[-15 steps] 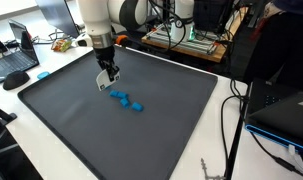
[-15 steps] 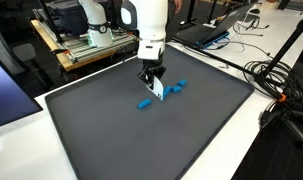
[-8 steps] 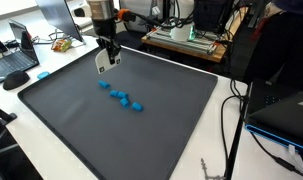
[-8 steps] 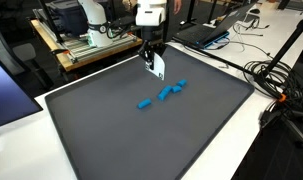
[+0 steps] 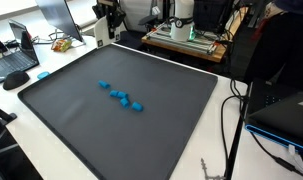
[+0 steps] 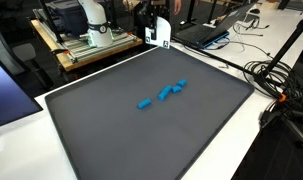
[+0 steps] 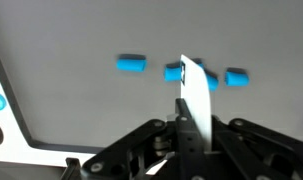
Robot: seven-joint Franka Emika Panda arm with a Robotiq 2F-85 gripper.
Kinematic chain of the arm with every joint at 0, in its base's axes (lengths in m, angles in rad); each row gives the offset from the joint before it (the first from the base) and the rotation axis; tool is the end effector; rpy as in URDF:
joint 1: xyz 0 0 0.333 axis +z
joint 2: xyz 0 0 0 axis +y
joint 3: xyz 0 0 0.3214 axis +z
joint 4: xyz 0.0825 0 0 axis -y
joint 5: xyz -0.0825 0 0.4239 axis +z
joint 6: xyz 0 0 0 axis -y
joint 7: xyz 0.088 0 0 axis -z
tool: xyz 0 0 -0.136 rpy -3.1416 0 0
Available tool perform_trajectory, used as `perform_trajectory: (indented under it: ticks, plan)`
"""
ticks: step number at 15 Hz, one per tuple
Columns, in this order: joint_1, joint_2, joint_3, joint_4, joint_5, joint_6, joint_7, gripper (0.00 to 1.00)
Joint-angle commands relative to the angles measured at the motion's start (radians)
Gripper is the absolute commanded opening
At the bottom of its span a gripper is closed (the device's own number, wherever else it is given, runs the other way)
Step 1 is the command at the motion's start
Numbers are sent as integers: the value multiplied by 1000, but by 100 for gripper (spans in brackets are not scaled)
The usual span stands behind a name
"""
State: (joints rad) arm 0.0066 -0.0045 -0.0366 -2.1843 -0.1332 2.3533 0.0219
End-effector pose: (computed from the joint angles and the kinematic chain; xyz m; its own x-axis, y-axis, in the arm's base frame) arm 0.5859 -0.0222 0.3614 0.9846 0.0424 0.1699 0.0247 -0.9942 0.1051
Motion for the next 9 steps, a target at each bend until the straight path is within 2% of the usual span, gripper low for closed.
perform_trajectory:
  ticks: [1,4,9]
  plan:
    - [-8,-126,7,-30,27,-112,-90,1]
    - [-7,-178,0,-21,49,-170,-148,1]
    - [1,-217,-9,-20,78,-184,-248,1]
